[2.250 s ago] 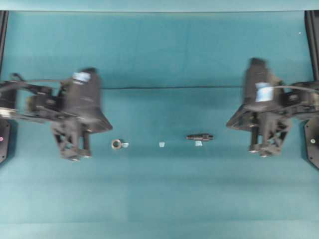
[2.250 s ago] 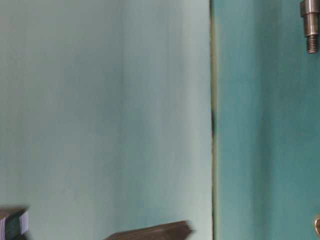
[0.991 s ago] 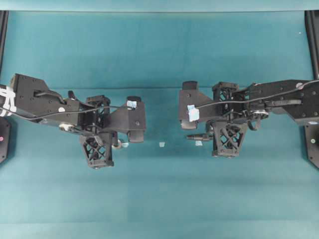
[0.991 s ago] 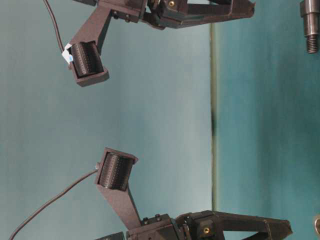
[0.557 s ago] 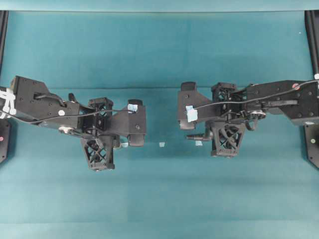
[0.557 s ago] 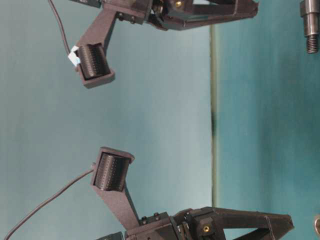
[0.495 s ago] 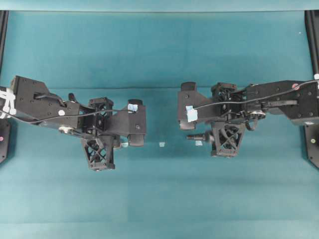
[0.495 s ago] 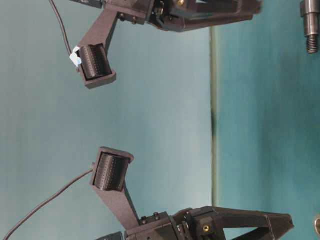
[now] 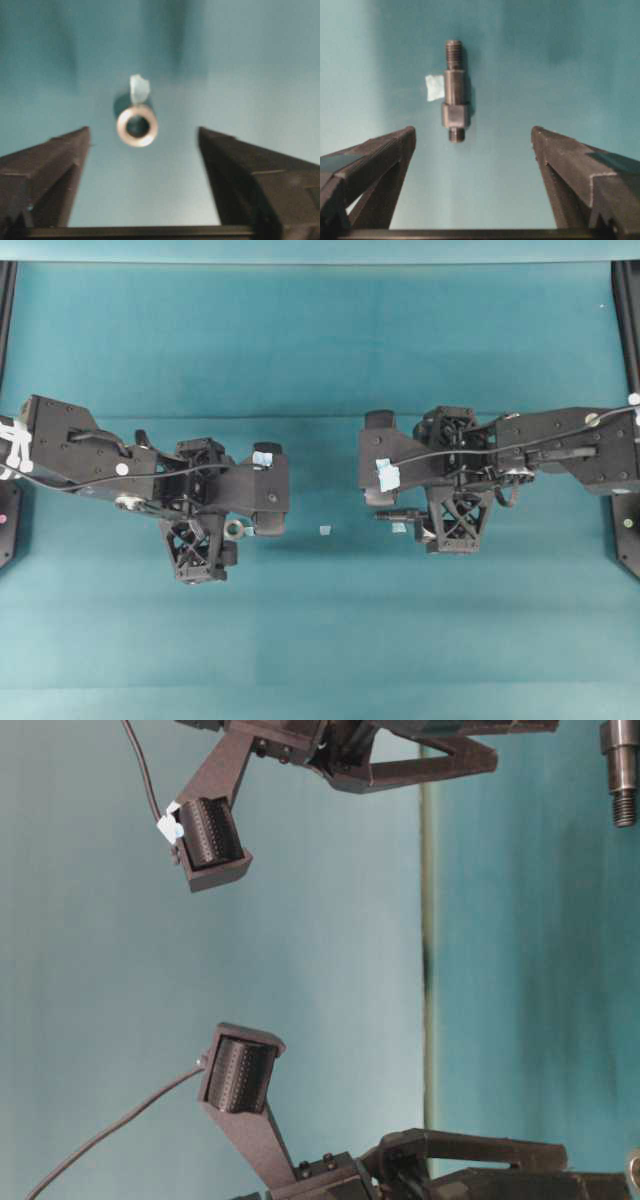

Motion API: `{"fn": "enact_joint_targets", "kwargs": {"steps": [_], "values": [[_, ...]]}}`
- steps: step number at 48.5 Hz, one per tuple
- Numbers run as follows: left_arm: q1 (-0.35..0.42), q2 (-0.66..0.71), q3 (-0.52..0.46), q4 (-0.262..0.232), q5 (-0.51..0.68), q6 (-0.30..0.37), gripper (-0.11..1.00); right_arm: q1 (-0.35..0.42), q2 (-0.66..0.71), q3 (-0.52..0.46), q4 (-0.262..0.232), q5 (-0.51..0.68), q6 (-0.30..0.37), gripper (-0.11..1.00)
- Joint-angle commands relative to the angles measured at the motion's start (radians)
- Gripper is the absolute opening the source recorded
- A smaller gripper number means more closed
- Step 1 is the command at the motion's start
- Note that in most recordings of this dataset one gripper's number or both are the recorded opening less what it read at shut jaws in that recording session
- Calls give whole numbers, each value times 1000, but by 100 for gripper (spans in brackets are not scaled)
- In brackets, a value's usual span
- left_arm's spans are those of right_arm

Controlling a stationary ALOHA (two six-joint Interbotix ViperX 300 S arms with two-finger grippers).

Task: Insert the washer onto the shaft with both hands.
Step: 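Open both grippers and center left over washer, right over shaft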

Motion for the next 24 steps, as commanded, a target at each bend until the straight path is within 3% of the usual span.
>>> {"fn": "enact_joint_targets", "kwargs": {"steps": [1, 24], "values": [[2, -6, -3, 2, -25, -2, 91, 3, -6, 0, -3, -20, 2, 89], [8, 37, 32, 2, -32, 3, 90, 6, 31, 17, -2, -67, 3, 89]]}}
